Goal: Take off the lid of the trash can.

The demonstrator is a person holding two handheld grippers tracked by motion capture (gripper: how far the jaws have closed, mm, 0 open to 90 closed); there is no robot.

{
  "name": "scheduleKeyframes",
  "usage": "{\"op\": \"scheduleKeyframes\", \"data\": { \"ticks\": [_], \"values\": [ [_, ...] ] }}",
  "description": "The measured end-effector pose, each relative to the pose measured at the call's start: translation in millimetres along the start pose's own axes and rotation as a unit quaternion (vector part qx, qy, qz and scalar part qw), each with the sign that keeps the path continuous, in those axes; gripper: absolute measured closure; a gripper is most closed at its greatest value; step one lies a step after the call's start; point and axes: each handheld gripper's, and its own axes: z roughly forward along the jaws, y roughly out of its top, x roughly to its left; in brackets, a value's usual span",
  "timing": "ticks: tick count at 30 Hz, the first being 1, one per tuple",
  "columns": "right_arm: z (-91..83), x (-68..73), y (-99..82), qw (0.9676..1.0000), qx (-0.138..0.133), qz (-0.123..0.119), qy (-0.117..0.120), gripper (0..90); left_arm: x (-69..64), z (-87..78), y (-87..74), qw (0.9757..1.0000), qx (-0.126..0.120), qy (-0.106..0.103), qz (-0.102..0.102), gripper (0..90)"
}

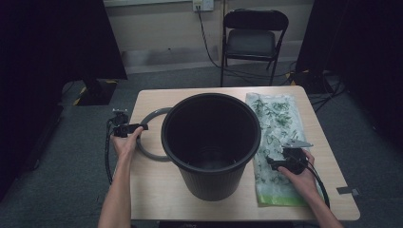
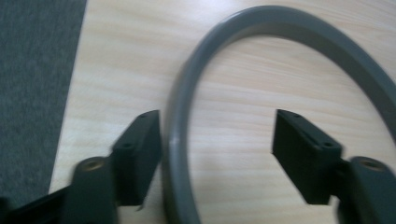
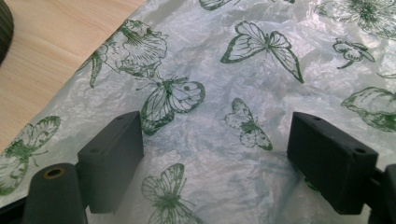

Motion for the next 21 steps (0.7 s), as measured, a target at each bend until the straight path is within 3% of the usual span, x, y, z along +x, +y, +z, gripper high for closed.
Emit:
{"op": "scheduleKeyframes", "data": {
  "ticks": [3, 5, 7, 9, 11, 13, 15, 17, 19, 21],
  "values": [
    [-0.4, -0.6, -0.4, 1.0, 0.0, -0.001, -0.001, 17.9, -8.1, -11.0, -5.9, 0.9988, -0.021, -0.034, 0.028, 17.1],
    [-1.8, -1.1, -1.6, 1.0, 0.0, 0.003, -0.003, 17.9, -13.1, -15.8, -16.0, 0.9972, -0.018, -0.059, 0.041, 17.3],
    [-4.2, -1.5, -3.8, 1.0, 0.0, 0.006, -0.007, 17.9, -19.3, -20.9, -22.8, 0.9957, -0.003, -0.038, 0.084, 17.4],
    [-6.3, -1.9, -5.6, 1.0, 0.0, 0.004, -0.006, 17.9, -21.4, -29.5, -30.2, 0.995, -0.016, -0.047, 0.086, 17.8],
    [-9.1, -1.3, -7.9, 1.0, 0.001, 0.004, -0.006, 17.8, -25.2, -37.3, -37.2, 0.9945, -0.018, -0.041, 0.094, 20.7],
    [-12.3, -0.6, -9.3, 1.0, 0.008, 0.003, -0.003, 17.8, -28.2, -46.5, -47.9, 0.9917, -0.013, -0.041, 0.121, 22.6],
    [-15.3, -0.2, -11.3, 0.9999, 0.01, -0.001, 0.0, 17.8, -30.8, -52.9, -60.0, 0.9901, -0.009, -0.039, 0.134, 25.8],
    [-17.6, -0.9, -12.3, 0.9999, 0.015, -0.002, 0.001, 17.3, -32.3, -61.1, -77.8, 0.9905, -0.014, -0.052, 0.127, 25.8],
    [-17.8, -1.6, -9.6, 0.9997, 0.026, -0.003, 0.001, 17.5, -36.6, -66.2, -94.0, 0.9891, -0.002, -0.054, 0.137, 25.8],
    [-17.2, -0.4, -4.8, 0.9996, 0.027, -0.002, 0.002, 19.9, -42.4, -68.4, -107.9, 0.9862, 0.015, -0.052, 0.157, 25.7]
  ]
}}
